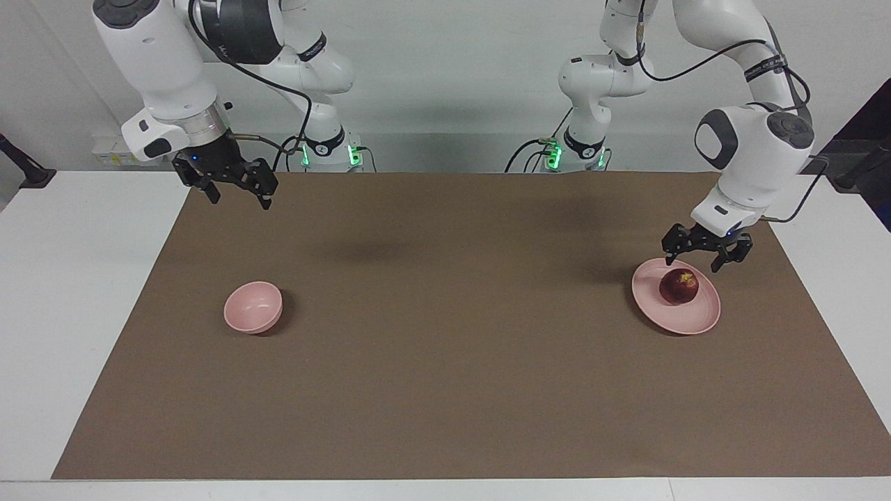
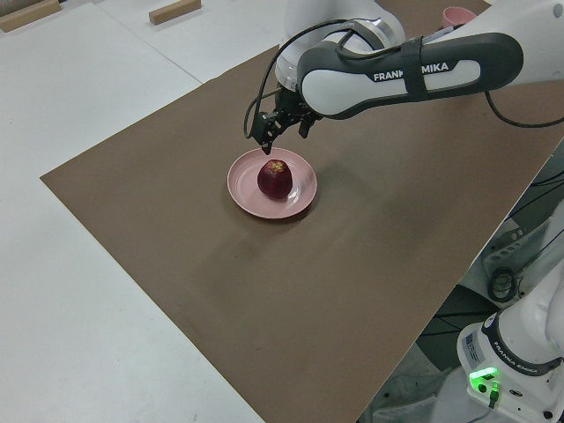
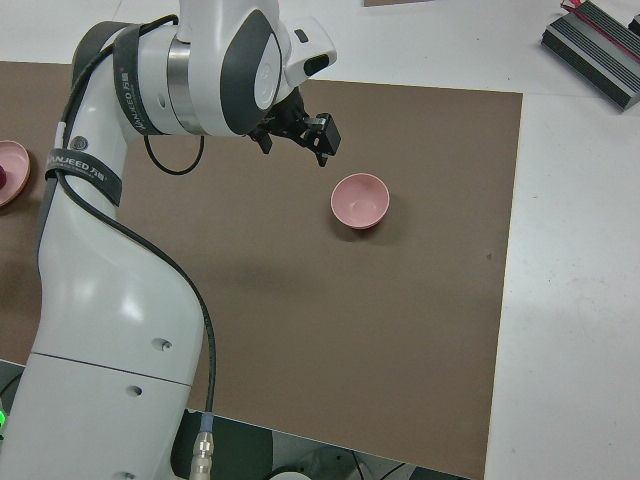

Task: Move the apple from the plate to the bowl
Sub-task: 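Reach the left gripper to the red apple on the plate and grasp it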

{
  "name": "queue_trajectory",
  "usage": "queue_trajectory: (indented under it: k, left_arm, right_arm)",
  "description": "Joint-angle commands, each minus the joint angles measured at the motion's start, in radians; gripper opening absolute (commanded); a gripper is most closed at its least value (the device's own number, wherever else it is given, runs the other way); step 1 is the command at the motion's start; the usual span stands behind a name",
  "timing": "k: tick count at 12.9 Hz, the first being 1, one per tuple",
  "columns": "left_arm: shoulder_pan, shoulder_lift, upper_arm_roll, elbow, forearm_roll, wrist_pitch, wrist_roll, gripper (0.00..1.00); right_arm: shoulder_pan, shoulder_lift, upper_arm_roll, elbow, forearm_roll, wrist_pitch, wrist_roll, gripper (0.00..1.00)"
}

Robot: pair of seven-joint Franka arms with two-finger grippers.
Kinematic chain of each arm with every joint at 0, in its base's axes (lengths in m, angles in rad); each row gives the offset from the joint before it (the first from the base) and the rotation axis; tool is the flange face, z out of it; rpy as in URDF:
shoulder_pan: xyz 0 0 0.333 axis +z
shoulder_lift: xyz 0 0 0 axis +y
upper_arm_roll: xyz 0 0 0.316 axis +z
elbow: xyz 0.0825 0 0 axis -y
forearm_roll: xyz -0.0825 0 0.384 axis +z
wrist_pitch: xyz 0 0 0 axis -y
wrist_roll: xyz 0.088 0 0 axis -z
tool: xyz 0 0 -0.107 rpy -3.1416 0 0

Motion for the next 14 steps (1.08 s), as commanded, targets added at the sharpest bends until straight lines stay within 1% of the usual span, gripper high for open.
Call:
queue_trajectory:
  k: [1, 3, 5, 8, 9, 10, 11, 12, 14]
  left_arm:
    - [0.024, 0.008, -0.001, -0.074, -0.011, 0.104, 0.041, 1.0]
    - [0.024, 0.039, -0.001, -0.097, -0.013, 0.179, 0.038, 1.0]
    - [0.024, 0.063, -0.002, -0.105, -0.013, 0.204, 0.039, 1.0]
    - [0.037, 0.065, -0.001, -0.129, -0.014, 0.225, 0.038, 1.0]
    - [0.04, 0.063, -0.001, -0.131, -0.014, 0.221, 0.038, 0.86]
    - [0.043, 0.063, -0.002, -0.129, -0.014, 0.219, 0.036, 0.59]
    - [0.042, 0.065, -0.002, -0.126, -0.014, 0.218, 0.038, 0.27]
    - [0.043, 0.066, -0.002, -0.119, -0.014, 0.222, 0.039, 0.0]
    - [0.037, 0.07, -0.002, -0.116, -0.014, 0.231, 0.041, 0.0]
  right_arm:
    - [-0.008, -0.002, 0.005, 0.008, 0.024, -0.018, -0.033, 1.0]
    - [-0.008, -0.002, 0.005, 0.008, 0.024, -0.02, -0.033, 1.0]
    - [-0.008, -0.002, 0.005, 0.008, 0.024, -0.02, -0.033, 1.0]
    - [-0.007, -0.004, 0.005, 0.006, 0.024, -0.02, -0.03, 1.0]
    - [-0.007, -0.004, 0.005, 0.006, 0.024, -0.02, -0.028, 1.0]
    - [-0.007, -0.005, 0.005, 0.006, 0.024, -0.021, -0.027, 1.0]
    - [-0.007, -0.005, 0.005, 0.006, 0.024, -0.023, -0.027, 1.0]
    - [-0.007, -0.005, 0.005, 0.006, 0.024, -0.023, -0.027, 1.0]
    - [-0.004, -0.005, 0.007, 0.006, 0.022, -0.02, -0.03, 1.0]
